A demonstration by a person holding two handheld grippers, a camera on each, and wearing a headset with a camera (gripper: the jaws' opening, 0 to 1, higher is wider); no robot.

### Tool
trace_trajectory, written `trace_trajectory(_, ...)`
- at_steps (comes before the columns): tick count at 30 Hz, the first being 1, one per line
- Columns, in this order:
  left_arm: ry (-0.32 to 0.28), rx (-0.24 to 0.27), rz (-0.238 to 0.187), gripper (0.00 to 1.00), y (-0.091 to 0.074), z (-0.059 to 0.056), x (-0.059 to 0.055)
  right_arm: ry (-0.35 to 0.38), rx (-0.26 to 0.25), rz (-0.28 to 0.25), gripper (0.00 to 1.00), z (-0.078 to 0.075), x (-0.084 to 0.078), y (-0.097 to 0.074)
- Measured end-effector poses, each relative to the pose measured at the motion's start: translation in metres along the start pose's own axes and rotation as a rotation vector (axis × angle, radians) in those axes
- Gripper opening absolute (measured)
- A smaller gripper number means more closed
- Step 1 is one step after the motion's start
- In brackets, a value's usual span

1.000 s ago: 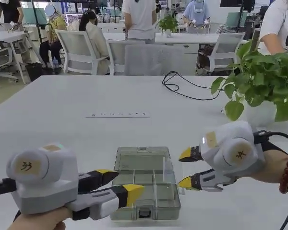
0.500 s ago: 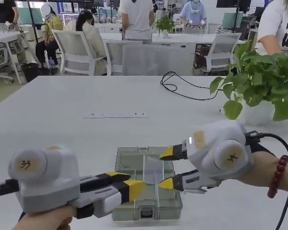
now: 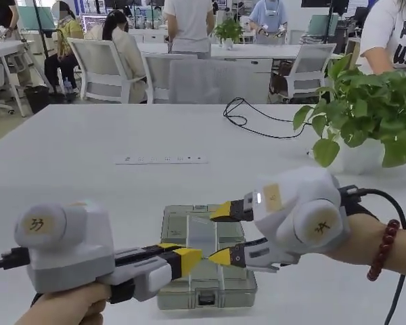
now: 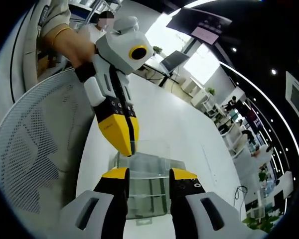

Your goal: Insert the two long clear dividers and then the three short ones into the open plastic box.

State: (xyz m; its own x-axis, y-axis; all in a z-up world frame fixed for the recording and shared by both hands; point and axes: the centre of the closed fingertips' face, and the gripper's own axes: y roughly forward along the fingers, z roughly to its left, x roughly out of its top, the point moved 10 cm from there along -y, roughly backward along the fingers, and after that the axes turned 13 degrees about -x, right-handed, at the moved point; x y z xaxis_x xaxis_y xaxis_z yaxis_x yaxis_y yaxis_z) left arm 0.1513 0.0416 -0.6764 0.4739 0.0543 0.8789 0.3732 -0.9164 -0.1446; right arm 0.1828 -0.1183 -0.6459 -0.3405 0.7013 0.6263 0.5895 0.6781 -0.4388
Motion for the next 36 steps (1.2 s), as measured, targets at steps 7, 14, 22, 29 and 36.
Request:
trace_trajectory(7,-0.07,-0.002,-0.037,0.0,-0.002,0.004,0.002,-0.006,-0.01,-0.005,0.32,-0.001,0.002,0.001)
trace_trajectory(14,-0.168,0.0,-0.065,0.0,-0.005,0.005,0.0,0.0,-0.016,0.0,0.33,0.0,0.004,0.002)
trace_trajectory(22,-0.183,0.012,-0.09,0.0,-0.006,0.004,0.003,0.017,-0.038,-0.002,0.33,-0.001,0.006,0.002)
trace_trajectory(29,-0.098,0.054,-0.078,0.0,-0.011,0.006,0.006,0.141,-0.047,-0.009,0.33,-0.006,0.005,0.0)
trace_trajectory(36,0.032,0.096,0.022,0.0,-0.015,0.008,0.002,0.276,-0.009,-0.034,0.34,-0.009,0.006,-0.002)
